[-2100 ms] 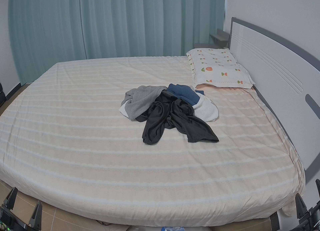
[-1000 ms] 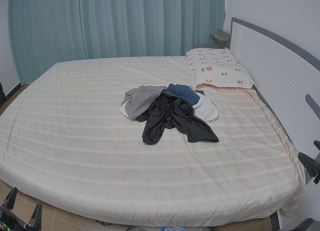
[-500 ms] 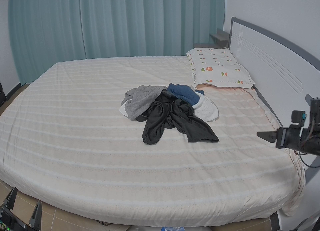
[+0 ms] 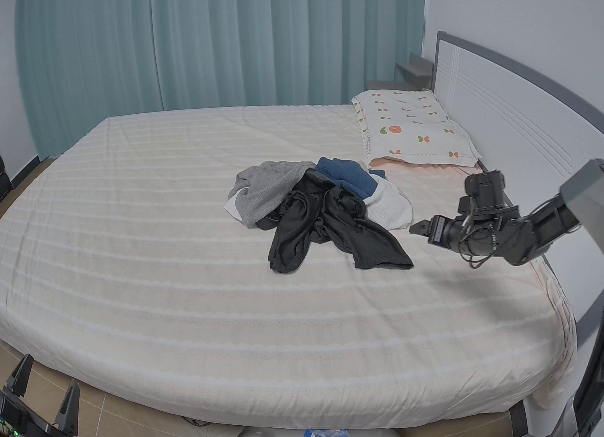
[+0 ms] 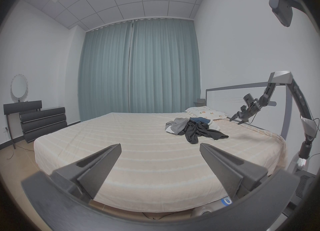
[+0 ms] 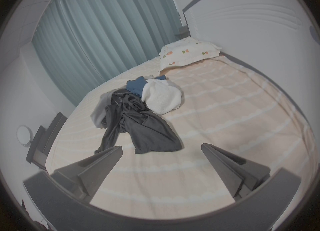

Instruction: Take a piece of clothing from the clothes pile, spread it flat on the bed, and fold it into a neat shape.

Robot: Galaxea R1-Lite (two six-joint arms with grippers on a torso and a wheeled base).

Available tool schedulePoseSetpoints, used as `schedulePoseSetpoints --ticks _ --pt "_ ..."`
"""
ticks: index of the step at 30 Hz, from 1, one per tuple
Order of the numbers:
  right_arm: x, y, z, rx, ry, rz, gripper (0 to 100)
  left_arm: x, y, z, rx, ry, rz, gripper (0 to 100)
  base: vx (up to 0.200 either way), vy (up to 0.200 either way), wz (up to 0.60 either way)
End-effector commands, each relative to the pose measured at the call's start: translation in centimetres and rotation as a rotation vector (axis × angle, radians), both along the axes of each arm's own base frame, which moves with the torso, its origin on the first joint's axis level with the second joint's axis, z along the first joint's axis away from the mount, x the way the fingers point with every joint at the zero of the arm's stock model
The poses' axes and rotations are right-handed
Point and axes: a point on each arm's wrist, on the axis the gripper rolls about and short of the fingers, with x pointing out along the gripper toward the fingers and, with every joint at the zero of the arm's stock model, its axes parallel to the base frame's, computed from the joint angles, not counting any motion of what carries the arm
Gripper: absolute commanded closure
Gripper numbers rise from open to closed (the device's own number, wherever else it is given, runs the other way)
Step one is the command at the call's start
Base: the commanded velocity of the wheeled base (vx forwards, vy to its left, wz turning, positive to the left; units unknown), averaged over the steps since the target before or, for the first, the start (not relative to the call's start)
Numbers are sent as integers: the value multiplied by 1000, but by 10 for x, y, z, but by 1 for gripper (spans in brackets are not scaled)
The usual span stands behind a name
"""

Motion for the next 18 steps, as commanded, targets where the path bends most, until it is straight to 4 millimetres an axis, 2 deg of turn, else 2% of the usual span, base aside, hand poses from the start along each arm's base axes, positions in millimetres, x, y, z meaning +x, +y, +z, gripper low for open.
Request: schedulePoseSetpoints --ticks 1,7,18 --pt "38 30 -69 -7 80 -21 0 0 0 -5 0 0 0 0 0 0 0" --pt "45 40 -81 -4 84 -11 0 0 0 -5 0 0 0 0 0 0 0" --pt "76 53 -110 -53 33 -88 0 0 0 -5 0 0 0 0 0 0 0"
